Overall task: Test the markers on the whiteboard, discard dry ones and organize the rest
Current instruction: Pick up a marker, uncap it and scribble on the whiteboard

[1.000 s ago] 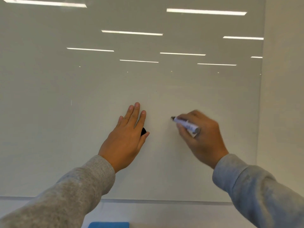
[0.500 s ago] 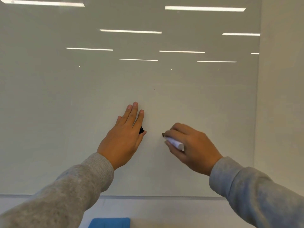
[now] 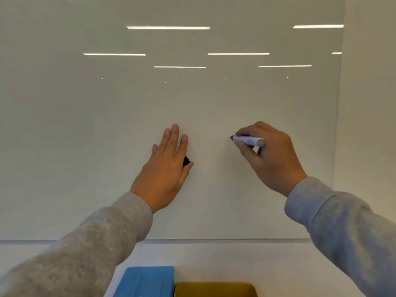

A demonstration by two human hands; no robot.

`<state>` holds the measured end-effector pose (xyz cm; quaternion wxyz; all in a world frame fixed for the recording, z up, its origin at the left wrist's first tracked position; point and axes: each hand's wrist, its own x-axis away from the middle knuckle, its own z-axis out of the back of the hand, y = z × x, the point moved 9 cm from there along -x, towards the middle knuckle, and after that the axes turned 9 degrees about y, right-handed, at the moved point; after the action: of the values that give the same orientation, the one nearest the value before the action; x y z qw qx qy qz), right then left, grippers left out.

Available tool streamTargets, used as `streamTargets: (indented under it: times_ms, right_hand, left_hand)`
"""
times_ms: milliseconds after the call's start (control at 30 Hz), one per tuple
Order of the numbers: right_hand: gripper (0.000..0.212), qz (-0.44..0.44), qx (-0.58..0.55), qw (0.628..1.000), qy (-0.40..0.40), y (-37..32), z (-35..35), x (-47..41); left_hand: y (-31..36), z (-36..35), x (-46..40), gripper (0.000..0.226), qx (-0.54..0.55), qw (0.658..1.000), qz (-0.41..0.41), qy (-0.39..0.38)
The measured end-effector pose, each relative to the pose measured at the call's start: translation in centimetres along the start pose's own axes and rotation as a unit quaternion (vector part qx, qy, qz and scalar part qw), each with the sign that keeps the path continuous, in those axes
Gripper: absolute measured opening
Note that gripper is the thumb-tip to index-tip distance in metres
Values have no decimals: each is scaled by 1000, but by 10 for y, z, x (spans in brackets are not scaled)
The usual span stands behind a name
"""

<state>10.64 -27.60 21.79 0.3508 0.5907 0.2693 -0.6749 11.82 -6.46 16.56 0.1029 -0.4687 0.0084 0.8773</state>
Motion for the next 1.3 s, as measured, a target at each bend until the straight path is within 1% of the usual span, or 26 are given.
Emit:
streamTargets:
  times_ms: [33,67,100,200,233,267,367,400,433,467,533,567,600,700,733,767,833,867,900,1000,1033,1067,1133,1167,1200,1300]
  right_hand:
    - [12,-40,-8,998,49,10,12,-6]
    - [10,-57,-7,996,66,14,16,-6]
    - [12,-47,1,998,52,11,14,-4]
    - [22,47,34,993,-104,-11,-20,22]
    - [23,64,37,989,-125,-12,-22,25]
    - [22,53,31,992,-108,-7,-18,19]
    - [15,-39,-4,999,21,15,11,2]
    - [14,-46,-6,999,25,16,12,7]
    - [15,-26,2,1000,-8,11,6,15]
    - [18,11,15,997,-77,1,-7,26]
    - [26,87,36,971,-218,-12,-28,55]
    - [27,95,41,968,-231,-9,-27,56]
    - [25,76,38,976,-203,0,-20,46]
    - [14,-3,27,997,-66,22,13,24]
    - [12,-2,31,997,-63,22,14,26]
    - [13,17,41,995,-88,17,9,31]
    - [20,66,54,980,-178,5,-7,45]
    - [22,78,59,977,-191,4,-8,46]
    - [22,70,61,981,-171,9,-3,38]
    - [12,-10,42,998,-44,29,23,20]
    - [11,-13,38,998,-46,28,21,25]
    - [14,5,42,996,-79,21,14,33]
    - [26,53,54,980,-187,4,-10,58]
    - [28,66,59,973,-212,1,-15,64]
    - [26,63,61,976,-200,3,-13,59]
    - [12,1,52,996,-69,23,12,38]
  left_hand:
    - [0,-1,1,68,-1,1000,0,0]
    - [0,-3,2,68,-1,1000,1,-2]
    - [-1,-4,3,68,0,1000,2,-3]
    - [-1,-6,3,68,3,1000,3,0]
    - [0,-5,3,69,6,1000,2,4]
    - [1,-5,2,69,8,1000,1,6]
    - [1,-7,3,68,11,1000,5,-1]
    - [1,-7,4,68,10,1000,5,-2]
    - [1,-7,5,68,8,1000,5,-2]
    - [0,-7,6,69,8,1000,3,-2]
    - [0,-7,7,68,11,1000,-2,-4]
    - [-1,-7,8,68,12,1000,-6,-5]
    - [-2,-7,8,68,14,1000,-9,-4]
    - [-3,-7,10,68,22,1000,-14,-1]
    - [-3,-8,11,68,21,1000,-14,-2]
    - [-3,-8,12,68,18,1000,-15,-3]
    - [-2,-8,13,68,18,1000,-15,-7]
    - [-2,-8,12,68,19,1000,-13,-8]
    - [-2,-8,12,68,18,1000,-12,-9]
    - [-3,-9,13,69,12,1000,-11,-11]
    - [-3,-10,14,68,12,1000,-11,-11]
    - [-3,-10,15,68,13,1000,-13,-9]
    - [-3,-11,15,68,11,1000,-16,-5]
    - [-3,-11,15,68,10,1000,-17,-4]
    - [-3,-11,15,68,10,1000,-16,-5]
    - [-2,-11,16,68,10,1000,-17,-5]
